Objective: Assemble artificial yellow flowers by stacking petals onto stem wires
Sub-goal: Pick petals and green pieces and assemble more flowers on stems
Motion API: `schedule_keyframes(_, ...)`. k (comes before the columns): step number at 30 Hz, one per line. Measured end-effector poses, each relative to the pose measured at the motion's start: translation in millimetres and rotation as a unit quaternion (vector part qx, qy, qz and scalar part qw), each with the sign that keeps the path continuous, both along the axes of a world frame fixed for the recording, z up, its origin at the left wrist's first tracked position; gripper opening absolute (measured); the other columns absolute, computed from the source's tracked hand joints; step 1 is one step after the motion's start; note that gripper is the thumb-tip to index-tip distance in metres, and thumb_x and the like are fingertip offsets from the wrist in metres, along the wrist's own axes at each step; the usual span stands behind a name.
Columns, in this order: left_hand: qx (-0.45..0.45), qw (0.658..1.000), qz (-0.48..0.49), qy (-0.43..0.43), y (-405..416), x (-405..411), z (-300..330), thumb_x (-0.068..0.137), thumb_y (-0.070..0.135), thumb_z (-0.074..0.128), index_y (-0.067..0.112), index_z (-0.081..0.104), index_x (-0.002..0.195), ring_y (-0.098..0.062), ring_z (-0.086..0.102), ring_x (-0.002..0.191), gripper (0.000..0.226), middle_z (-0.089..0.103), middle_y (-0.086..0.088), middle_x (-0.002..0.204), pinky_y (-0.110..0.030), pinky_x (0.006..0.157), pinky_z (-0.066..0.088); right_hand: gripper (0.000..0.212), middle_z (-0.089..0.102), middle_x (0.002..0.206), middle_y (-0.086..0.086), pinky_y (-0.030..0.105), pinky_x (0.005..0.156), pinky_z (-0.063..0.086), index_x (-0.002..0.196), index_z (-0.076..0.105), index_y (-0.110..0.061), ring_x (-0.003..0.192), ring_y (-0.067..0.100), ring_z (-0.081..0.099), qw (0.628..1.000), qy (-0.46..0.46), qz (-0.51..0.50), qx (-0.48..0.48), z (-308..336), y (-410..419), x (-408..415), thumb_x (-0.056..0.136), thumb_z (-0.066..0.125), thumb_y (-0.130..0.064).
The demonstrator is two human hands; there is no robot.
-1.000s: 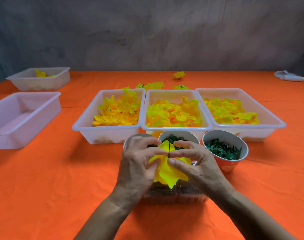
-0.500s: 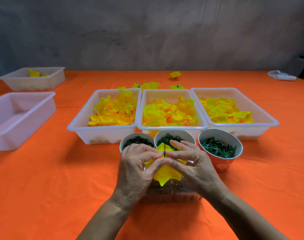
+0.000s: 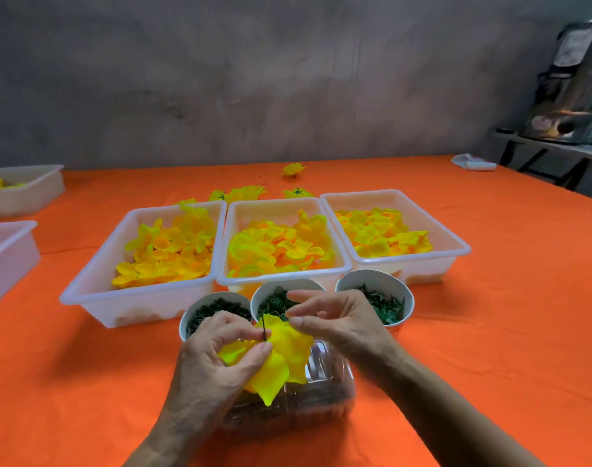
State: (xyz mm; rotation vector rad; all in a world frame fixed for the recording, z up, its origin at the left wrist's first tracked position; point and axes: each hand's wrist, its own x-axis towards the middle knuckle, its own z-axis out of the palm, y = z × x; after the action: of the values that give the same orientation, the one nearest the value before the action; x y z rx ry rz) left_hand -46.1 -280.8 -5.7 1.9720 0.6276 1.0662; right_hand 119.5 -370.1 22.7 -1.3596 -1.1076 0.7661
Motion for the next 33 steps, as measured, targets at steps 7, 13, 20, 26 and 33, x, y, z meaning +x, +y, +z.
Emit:
schedule_keyframes(7,-0.027,1.0,-0.013,-0.007,1.4,0.6,0.4,0.063,0.027,0.075,0.03,0.072,0.066,-0.01,0.063,0.089,0.005,0.066,0.01,0.087,-0.02,0.081,0.047,0.021,0.069,0.114,0.007,0.026,0.097,0.039,0.105,0.072,-0.011,0.113,0.02,0.058,0.909,-0.302,-0.278,-0.068,25.5,51.0,113.5,0.085,0.067,-0.016)
schedule_keyframes(13,-0.036,0.999,0.0,-0.009,-1.1,1.8,3.2,0.058,0.034,0.078,0.029,0.07,0.06,-0.011,0.064,0.087,0.01,0.068,0.011,0.083,-0.027,0.08,0.049,0.059,0.028,0.153,0.004,0.044,0.107,0.031,0.144,0.034,-0.02,0.139,0.032,0.023,0.771,-0.484,-0.249,-0.331,11.8,94.1,184.4,0.092,0.057,-0.031)
schedule_keyframes(20,-0.02,1.0,-0.007,0.003,0.4,1.5,5.9,0.061,0.03,0.078,0.031,0.07,0.059,-0.007,0.065,0.086,0.008,0.068,0.015,0.081,-0.023,0.081,0.05,0.043,0.052,0.134,0.007,0.039,0.1,0.034,0.13,0.052,-0.023,0.129,0.028,0.04,0.719,-0.513,-0.23,-0.409,-5.9,112.0,194.3,0.089,0.048,-0.009)
schedule_keyframes(26,-0.019,1.0,0.0,-0.001,-2.2,0.8,7.9,0.058,0.037,0.079,0.031,0.07,0.058,-0.007,0.065,0.084,0.01,0.07,0.012,0.081,-0.015,0.078,0.047,0.027,0.061,0.122,0.01,0.039,0.099,0.037,0.115,0.064,-0.016,0.116,0.029,0.053,0.76,-0.461,-0.269,-0.372,-7.9,117.7,198.6,0.089,0.059,-0.022)
schedule_keyframes(33,-0.029,1.0,-0.002,-0.012,-2.1,2.2,5.9,0.058,0.034,0.077,0.03,0.07,0.057,-0.01,0.065,0.083,0.008,0.069,0.012,0.081,-0.023,0.079,0.049,0.025,0.064,0.112,0.025,0.04,0.09,0.042,0.107,0.07,-0.005,0.108,0.04,0.057,0.832,-0.317,-0.425,-0.162,2.9,111.8,205.3,0.089,0.06,-0.019)
